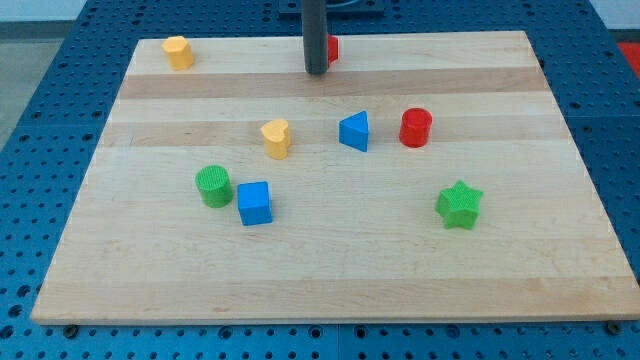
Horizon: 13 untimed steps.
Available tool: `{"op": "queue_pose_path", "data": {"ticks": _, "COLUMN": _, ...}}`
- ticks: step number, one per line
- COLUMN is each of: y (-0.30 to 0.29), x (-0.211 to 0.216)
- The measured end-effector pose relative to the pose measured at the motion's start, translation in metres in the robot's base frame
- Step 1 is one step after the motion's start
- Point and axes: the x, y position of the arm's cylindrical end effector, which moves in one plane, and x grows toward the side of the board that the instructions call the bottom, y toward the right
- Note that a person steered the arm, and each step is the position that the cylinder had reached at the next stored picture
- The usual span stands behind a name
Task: Slide the heart to the top right of the board
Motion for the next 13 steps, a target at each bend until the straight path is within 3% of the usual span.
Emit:
{"op": "queue_pose_path", "data": {"ticks": 1, "y": -0.007, "x": 0.033}}
{"op": "queue_pose_path", "data": {"ticks": 3, "y": -0.098, "x": 0.068}}
{"op": "queue_pose_path", "data": {"ticks": 4, "y": -0.13, "x": 0.106}}
{"op": "queue_pose_path", "data": {"ticks": 6, "y": -0.105, "x": 0.157}}
{"op": "queue_pose_path", "data": {"ticks": 9, "y": -0.048, "x": 0.13}}
{"op": "queue_pose_path", "data": {"ticks": 13, "y": 0.074, "x": 0.075}}
